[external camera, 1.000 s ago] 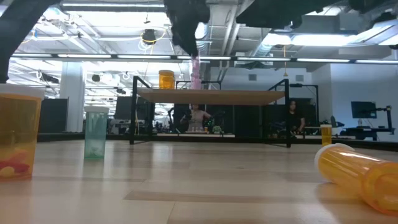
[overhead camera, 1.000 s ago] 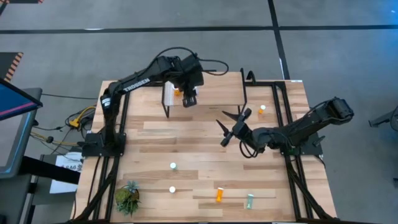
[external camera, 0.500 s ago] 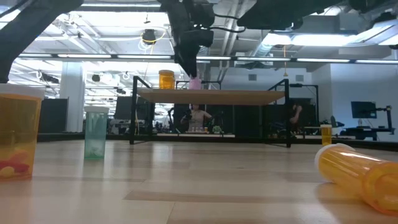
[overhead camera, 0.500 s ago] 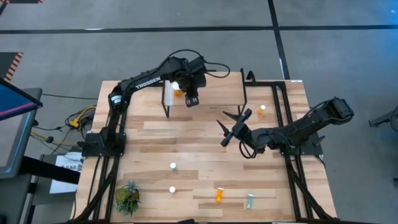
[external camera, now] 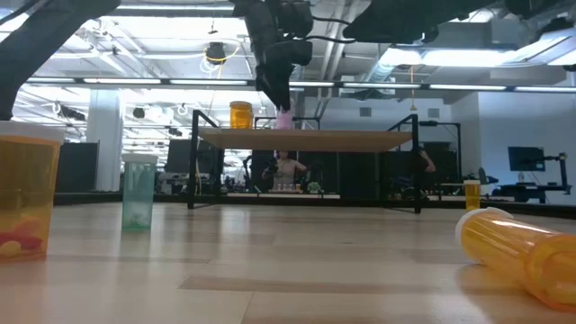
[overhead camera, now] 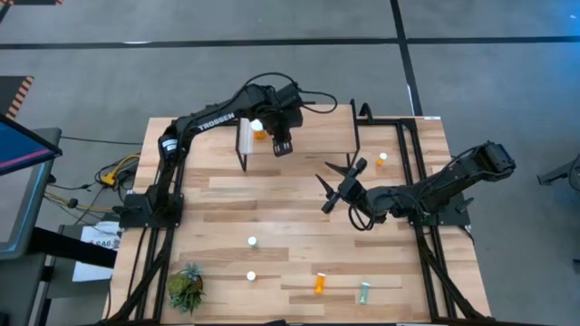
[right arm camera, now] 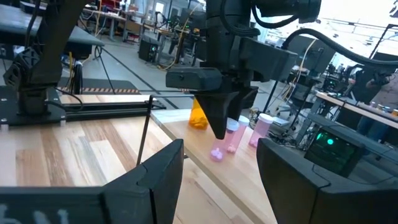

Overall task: Pick and place medicine bottles onto shelf by color
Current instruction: Put the pink pill bottle on the shelf aligned with the other pink pill bottles

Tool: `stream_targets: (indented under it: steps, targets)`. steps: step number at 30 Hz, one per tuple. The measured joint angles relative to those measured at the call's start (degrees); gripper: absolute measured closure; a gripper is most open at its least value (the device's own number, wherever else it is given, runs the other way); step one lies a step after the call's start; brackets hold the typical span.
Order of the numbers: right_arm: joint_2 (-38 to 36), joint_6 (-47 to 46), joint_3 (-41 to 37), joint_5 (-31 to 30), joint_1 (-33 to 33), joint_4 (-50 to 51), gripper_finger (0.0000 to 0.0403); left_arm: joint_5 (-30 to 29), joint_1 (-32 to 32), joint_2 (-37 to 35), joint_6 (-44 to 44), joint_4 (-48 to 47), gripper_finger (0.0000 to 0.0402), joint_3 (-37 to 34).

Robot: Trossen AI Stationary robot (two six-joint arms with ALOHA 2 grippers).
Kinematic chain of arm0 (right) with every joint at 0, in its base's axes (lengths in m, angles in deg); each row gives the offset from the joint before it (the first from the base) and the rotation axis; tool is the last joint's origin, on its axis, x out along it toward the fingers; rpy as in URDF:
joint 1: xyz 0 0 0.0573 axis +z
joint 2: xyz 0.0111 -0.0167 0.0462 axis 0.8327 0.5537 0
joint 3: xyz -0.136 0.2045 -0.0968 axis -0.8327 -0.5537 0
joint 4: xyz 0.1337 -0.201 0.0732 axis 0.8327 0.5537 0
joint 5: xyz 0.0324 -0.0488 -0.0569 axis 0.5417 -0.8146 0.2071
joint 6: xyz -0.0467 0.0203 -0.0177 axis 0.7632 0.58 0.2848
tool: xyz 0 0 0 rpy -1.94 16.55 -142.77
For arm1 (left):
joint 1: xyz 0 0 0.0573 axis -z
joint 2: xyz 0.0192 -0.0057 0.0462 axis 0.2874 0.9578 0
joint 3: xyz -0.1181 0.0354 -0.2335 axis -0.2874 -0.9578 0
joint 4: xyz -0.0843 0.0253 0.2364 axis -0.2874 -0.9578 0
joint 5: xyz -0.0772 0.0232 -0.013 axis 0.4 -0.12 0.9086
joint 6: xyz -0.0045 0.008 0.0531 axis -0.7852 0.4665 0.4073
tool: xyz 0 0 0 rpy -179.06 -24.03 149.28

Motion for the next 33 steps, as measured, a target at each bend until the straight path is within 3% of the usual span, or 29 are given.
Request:
stream_targets:
  steps: [19, 33]
  targets:
    - [0.02, -0.94, 0.00, 0.02, 0.00, 0.24, 0.0178, -0.01, 0.00, 0.00, -1.96, -1.06, 0.0280, 0.02]
    - [0.02, -1.03, 0.00, 0.04, 0.00, 0.24, 0.0178, -0.84, 0.00, 0.00, -2.07, -1.40, 0.0224, 0.02]
